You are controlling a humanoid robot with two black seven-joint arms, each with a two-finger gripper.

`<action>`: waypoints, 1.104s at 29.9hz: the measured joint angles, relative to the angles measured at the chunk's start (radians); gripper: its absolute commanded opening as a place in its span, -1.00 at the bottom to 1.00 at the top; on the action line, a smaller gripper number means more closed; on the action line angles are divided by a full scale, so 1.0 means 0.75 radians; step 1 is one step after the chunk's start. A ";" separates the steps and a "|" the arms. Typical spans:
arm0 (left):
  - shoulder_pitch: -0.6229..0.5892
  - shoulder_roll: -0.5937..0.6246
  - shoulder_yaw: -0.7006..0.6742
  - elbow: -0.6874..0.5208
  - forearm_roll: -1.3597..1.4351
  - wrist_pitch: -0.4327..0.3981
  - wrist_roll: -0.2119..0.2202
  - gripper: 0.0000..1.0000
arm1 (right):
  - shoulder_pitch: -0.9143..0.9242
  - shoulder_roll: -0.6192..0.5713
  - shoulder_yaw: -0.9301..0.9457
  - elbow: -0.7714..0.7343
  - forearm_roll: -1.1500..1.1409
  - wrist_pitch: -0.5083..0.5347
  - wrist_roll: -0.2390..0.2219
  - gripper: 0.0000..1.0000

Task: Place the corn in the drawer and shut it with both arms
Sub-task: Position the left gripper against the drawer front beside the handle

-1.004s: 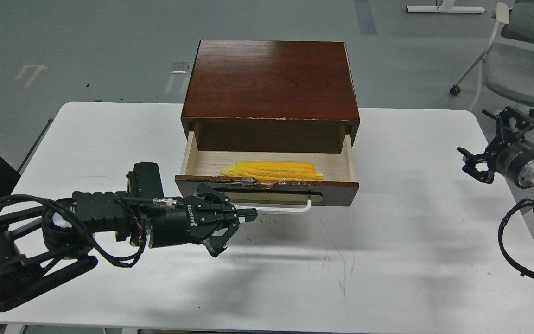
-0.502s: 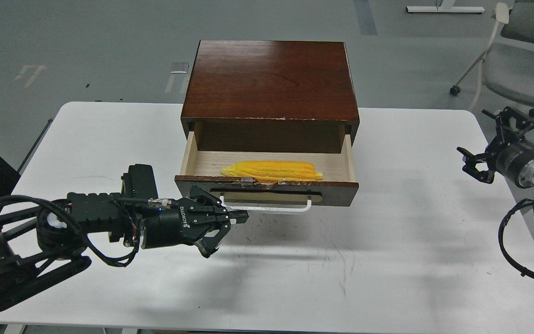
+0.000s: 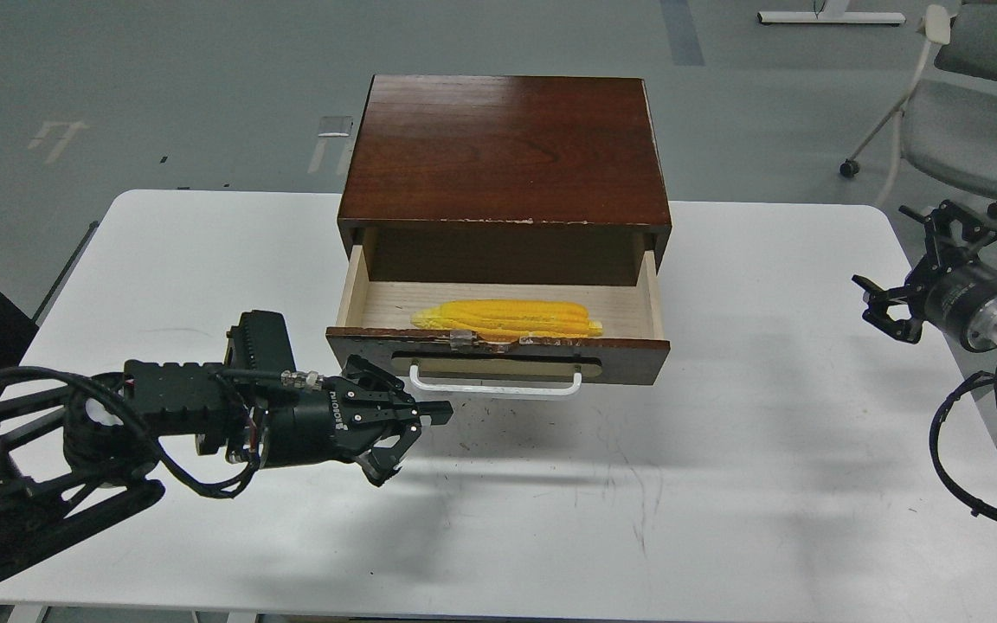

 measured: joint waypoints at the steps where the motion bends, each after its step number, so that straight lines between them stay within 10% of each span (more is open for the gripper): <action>1: 0.000 0.000 -0.004 0.000 0.000 0.000 0.001 -1.00 | -0.001 0.000 0.000 0.000 0.000 0.000 0.000 0.94; 33: -0.004 -0.002 -0.025 -0.028 0.000 0.004 0.007 -1.00 | -0.017 -0.004 -0.004 0.010 -0.002 0.001 0.000 0.94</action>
